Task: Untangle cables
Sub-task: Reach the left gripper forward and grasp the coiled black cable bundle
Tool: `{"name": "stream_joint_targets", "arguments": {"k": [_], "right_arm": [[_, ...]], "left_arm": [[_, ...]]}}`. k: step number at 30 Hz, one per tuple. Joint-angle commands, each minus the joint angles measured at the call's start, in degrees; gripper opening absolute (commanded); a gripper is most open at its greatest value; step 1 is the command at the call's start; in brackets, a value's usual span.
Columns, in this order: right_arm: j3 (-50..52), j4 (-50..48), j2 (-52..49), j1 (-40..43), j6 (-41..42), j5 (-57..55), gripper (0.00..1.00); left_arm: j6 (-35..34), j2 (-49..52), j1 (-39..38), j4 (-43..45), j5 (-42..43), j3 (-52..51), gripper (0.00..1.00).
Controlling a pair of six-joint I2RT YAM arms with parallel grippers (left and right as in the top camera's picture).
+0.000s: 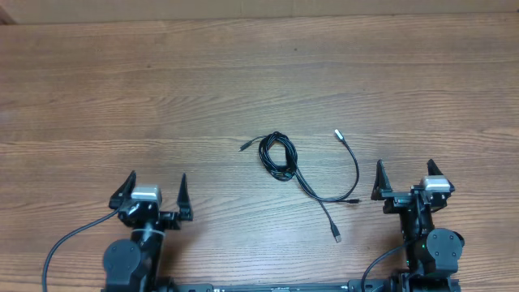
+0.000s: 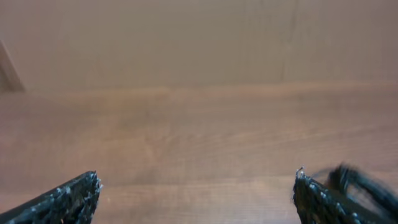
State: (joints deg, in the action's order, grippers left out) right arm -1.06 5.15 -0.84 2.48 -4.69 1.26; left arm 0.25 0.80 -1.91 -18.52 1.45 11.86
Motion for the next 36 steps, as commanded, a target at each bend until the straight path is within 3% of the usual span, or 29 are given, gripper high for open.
{"name": "stream_joint_targets", "arguments": {"k": [1, 4, 13, 19, 25, 31, 36], "right_arm": [[0.6, -0.4, 0.7, -0.2, 0.1, -0.1, 1.0], [0.6, -0.4, 0.7, -0.2, 0.1, -0.1, 1.0], [0.6, -0.4, 0.7, -0.2, 0.1, -0.1, 1.0], [0.6, -0.4, 0.7, -0.2, 0.1, -0.1, 1.0], [0.6, -0.4, 0.7, -0.2, 0.1, -0.1, 1.0], [0.6, -0.4, 0.7, -0.2, 0.1, -0.1, 1.0], [0.6, -0.4, 0.7, -0.2, 0.1, -0.1, 1.0]], "left_arm": [[1.0, 1.7, -0.3, -5.4, 5.0, 8.9, 1.0], [1.0, 5.5, -0.3, -9.8, 7.9, 14.1, 0.99], [1.0, 29.8, -0.4, -20.8, 21.3, 36.6, 1.0], [1.0, 48.3, -0.4, -34.7, 28.7, 54.2, 1.0], [1.4, 60.3, -3.6, -41.6, 30.7, 63.6, 1.0], [17.3, 71.5, -16.2, -41.4, 27.3, 69.9, 0.99], [24.7, 77.9, -20.1, -39.2, 21.4, 70.7, 1.0]]}}
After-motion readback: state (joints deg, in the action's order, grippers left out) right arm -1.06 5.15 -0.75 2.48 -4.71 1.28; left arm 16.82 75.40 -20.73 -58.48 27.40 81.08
